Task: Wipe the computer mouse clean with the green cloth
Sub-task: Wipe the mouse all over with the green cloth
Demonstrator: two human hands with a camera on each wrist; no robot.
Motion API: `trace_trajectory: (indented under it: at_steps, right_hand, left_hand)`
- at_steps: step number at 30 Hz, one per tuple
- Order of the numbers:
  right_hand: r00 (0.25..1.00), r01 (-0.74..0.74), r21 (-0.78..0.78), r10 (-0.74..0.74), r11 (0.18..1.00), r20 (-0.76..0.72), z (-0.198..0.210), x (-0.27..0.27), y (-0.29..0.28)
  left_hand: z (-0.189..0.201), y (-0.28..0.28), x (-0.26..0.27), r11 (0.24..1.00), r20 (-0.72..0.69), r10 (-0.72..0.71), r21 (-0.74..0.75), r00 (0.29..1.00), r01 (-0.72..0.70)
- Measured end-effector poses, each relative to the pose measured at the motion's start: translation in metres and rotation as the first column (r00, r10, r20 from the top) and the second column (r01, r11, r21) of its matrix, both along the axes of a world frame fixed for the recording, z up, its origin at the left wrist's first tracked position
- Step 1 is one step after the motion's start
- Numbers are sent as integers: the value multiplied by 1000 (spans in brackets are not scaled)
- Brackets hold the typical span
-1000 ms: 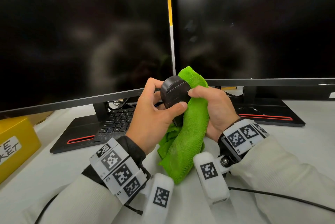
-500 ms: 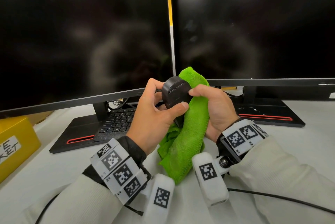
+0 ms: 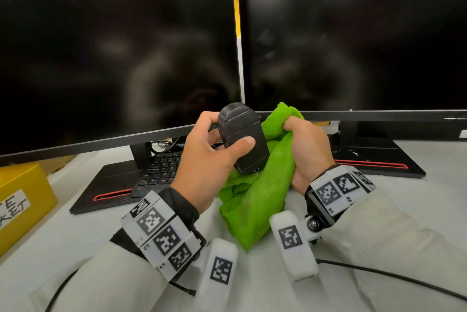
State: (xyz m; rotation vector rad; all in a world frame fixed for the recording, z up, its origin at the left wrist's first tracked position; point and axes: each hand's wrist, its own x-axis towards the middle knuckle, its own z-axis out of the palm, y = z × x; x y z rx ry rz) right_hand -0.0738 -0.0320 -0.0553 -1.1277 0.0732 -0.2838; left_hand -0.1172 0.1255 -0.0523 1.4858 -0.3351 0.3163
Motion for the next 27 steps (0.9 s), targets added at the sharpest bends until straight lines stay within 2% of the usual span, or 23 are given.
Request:
trace_trajectory:
  at_steps: [2, 5, 8, 15, 17, 21, 27]
  right_hand:
    - [1000, -2, -16, 3, 1000, 24, 5, -7, 4]
    - [985, -151, 13, 150, 988, 84, 7, -15, 7]
    - [965, -235, 65, 224, 970, 134, 7, -15, 7]
    - [888, -456, 333, 445, 825, 115, 9, -16, -5]
    - [877, -479, 271, 464, 835, 123, 8, -16, -4]
    - [908, -409, 49, 401, 911, 124, 8, -13, 3]
    - [874, -464, -60, 468, 884, 133, 0, -9, 0]
  left_hand:
    - [-1, 0, 1, 1000, -3, 9, 6, 1000, -9]
    - [-2, 1, 2, 1000, -8, 15, 15, 1000, -15]
    - [-3, 2, 4, 999, -3, 33, 25, 999, -33]
    - [-4, 6, 8, 996, 15, 80, 29, 997, -81]
    - [-3, 5, 7, 996, 18, 83, 28, 996, -83]
    - [-1, 4, 5, 998, 1, 70, -1, 998, -70]
    - [4, 4, 6, 979, -95, 21, -198, 995, -39]
